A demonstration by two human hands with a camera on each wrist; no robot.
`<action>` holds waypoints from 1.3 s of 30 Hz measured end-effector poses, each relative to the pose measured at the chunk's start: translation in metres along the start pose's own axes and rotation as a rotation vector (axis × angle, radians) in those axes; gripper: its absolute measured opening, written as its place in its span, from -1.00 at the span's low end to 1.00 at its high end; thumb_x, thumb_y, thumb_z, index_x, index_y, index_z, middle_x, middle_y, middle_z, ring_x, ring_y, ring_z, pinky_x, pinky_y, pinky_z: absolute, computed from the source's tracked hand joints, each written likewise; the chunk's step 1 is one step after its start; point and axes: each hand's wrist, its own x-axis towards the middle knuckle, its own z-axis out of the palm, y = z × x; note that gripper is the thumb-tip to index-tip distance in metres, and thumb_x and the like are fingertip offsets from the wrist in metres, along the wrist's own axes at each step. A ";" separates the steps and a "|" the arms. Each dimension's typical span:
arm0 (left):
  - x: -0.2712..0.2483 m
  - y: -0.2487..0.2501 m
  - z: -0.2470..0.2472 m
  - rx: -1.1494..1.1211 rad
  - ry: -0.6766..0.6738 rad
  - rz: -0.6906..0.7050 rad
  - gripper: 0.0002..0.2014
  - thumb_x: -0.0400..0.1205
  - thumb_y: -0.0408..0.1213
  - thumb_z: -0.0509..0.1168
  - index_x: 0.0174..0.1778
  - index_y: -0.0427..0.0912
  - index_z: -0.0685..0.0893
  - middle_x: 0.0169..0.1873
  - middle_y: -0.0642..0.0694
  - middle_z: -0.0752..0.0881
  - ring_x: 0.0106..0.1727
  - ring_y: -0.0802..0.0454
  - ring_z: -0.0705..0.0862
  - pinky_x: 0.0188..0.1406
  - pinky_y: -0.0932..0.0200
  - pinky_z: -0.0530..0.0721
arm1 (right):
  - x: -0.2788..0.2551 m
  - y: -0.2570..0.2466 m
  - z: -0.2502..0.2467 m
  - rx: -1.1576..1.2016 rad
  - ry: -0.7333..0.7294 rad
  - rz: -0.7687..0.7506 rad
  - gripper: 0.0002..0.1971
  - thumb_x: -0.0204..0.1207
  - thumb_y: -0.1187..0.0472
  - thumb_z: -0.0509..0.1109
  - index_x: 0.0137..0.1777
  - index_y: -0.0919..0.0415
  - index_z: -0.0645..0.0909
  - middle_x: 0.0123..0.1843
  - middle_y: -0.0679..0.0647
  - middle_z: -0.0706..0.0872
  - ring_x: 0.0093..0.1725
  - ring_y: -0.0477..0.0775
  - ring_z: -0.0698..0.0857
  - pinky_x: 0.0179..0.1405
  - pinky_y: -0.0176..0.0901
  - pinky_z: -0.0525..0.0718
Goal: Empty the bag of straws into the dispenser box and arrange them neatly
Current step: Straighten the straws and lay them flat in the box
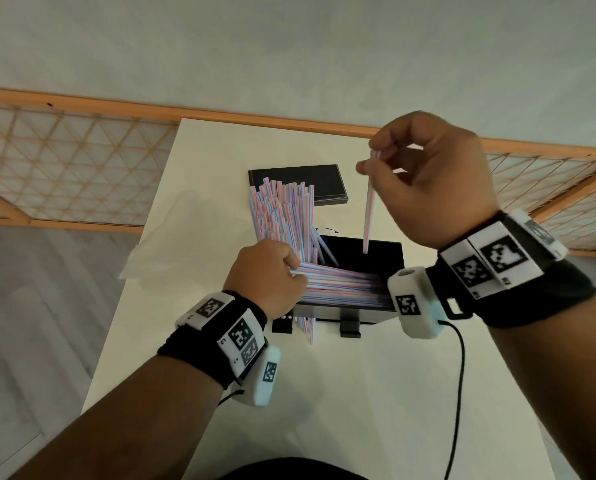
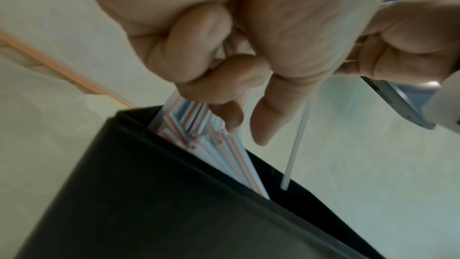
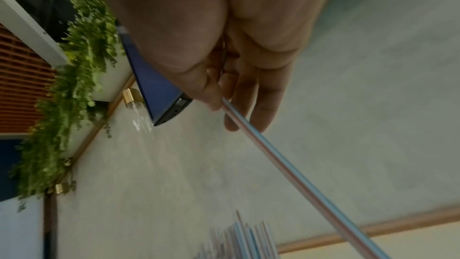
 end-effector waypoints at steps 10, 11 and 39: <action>-0.005 0.001 -0.002 -0.117 0.084 0.022 -0.70 0.44 -0.45 0.45 0.02 -0.09 0.62 -0.30 0.01 0.69 -0.29 0.17 0.62 -0.43 0.54 0.47 | -0.054 0.050 0.057 -0.286 -0.462 0.106 -0.76 0.39 0.28 0.53 0.07 0.14 0.69 -0.13 0.03 0.76 -0.12 0.06 0.74 -0.01 0.05 0.73; -0.006 -0.001 -0.002 -0.114 0.106 0.040 -0.73 0.43 -0.47 0.44 -0.02 -0.11 0.65 -0.31 0.00 0.68 -0.30 0.18 0.61 -0.43 0.53 0.46 | -0.048 0.056 0.057 -0.333 -0.411 0.162 -0.78 0.40 0.30 0.47 0.05 0.14 0.69 -0.13 0.03 0.77 -0.12 0.07 0.73 0.00 0.04 0.72; -0.006 -0.019 0.013 -0.115 0.279 0.207 -0.89 0.47 -0.48 0.45 -0.21 -0.17 0.78 -0.25 0.00 0.75 -0.34 0.28 0.62 -0.24 0.62 0.51 | -0.006 0.011 -0.003 -0.244 -0.226 -0.015 -0.91 0.59 0.09 0.34 0.03 -0.02 0.64 -0.16 -0.08 0.78 -0.21 -0.04 0.73 -0.07 -0.06 0.69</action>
